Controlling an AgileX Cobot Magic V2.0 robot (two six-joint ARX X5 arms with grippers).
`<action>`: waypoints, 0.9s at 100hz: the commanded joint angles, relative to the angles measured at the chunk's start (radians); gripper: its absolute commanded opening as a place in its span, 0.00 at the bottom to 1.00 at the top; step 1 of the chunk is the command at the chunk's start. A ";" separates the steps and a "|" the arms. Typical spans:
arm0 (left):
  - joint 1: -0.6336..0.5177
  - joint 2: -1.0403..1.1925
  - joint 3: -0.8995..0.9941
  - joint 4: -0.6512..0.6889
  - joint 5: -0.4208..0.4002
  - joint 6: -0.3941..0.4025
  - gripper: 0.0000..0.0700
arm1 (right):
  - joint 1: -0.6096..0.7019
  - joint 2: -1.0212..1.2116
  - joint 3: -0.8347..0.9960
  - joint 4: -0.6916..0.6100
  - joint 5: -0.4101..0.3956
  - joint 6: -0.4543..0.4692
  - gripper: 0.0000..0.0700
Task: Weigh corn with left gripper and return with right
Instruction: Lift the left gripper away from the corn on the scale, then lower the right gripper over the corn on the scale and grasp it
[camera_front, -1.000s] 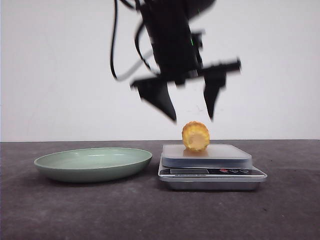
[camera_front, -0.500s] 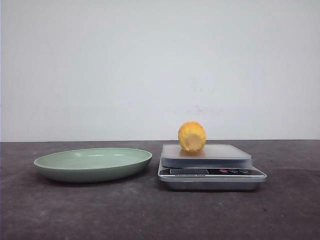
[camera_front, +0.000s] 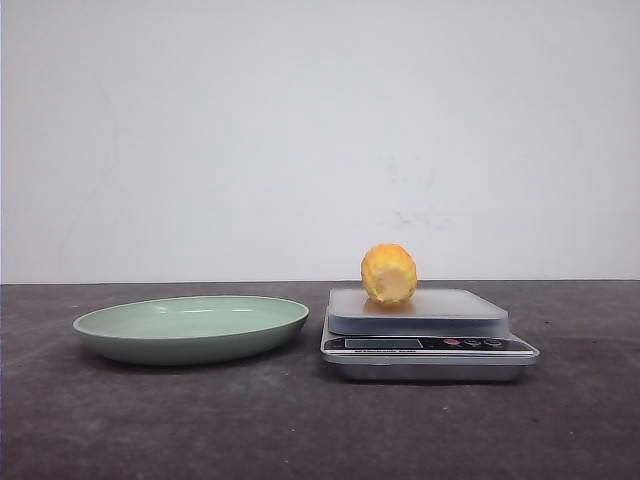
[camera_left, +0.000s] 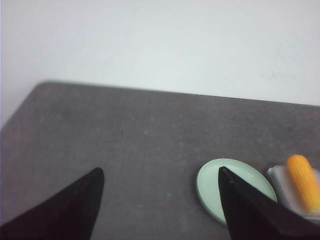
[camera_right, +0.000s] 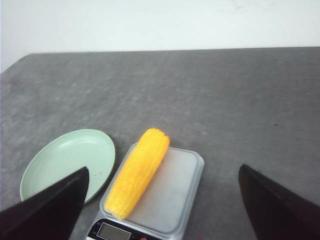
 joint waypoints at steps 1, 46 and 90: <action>0.029 -0.018 -0.013 -0.025 0.038 -0.051 0.62 | 0.027 0.050 0.018 0.030 -0.001 0.001 0.87; 0.393 -0.178 -0.255 -0.024 0.383 0.025 0.62 | 0.246 0.506 0.096 0.238 0.071 0.076 0.87; 0.404 -0.181 -0.259 -0.024 0.383 0.049 0.61 | 0.310 0.909 0.414 0.054 0.227 0.103 0.87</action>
